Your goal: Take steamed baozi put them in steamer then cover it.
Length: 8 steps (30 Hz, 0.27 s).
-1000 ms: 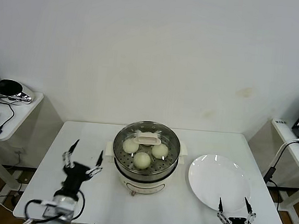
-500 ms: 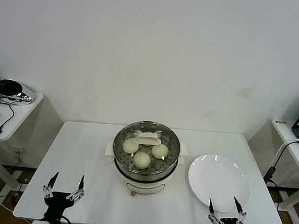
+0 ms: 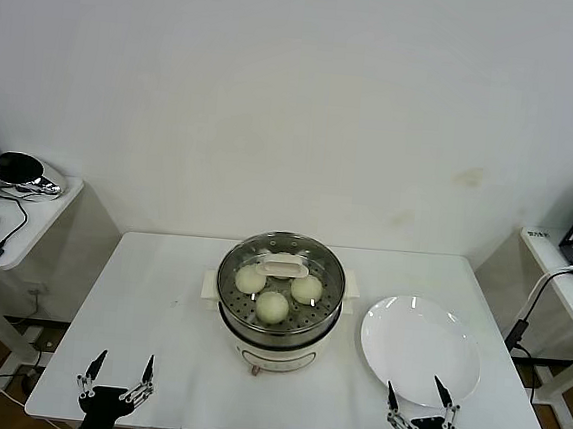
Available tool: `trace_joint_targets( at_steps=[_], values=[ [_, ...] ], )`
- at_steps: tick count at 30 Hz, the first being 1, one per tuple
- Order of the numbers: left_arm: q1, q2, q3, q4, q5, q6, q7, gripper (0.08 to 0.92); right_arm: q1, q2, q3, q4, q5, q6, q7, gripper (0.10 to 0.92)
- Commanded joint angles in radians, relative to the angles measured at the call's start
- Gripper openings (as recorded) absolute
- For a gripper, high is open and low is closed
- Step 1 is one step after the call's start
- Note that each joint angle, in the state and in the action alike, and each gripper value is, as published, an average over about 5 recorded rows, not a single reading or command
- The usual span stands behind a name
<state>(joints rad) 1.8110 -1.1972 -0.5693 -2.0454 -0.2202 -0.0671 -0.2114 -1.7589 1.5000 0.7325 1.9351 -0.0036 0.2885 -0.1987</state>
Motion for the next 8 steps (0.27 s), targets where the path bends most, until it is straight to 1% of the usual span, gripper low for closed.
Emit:
trace_joint_targets(
  at_steps=[1,8],
  values=[
    [0.018,0.001,-0.008,0.028,-0.01,-0.027,0.033,0.823,-0.006,-0.002,-0.016,0.026,0.021,-0.027,-0.012,0.823],
    [0.029,0.016,-0.015,0.026,-0.007,-0.029,0.049,0.823,-0.01,-0.013,-0.025,0.023,0.023,-0.032,-0.013,0.823]
  ],
)
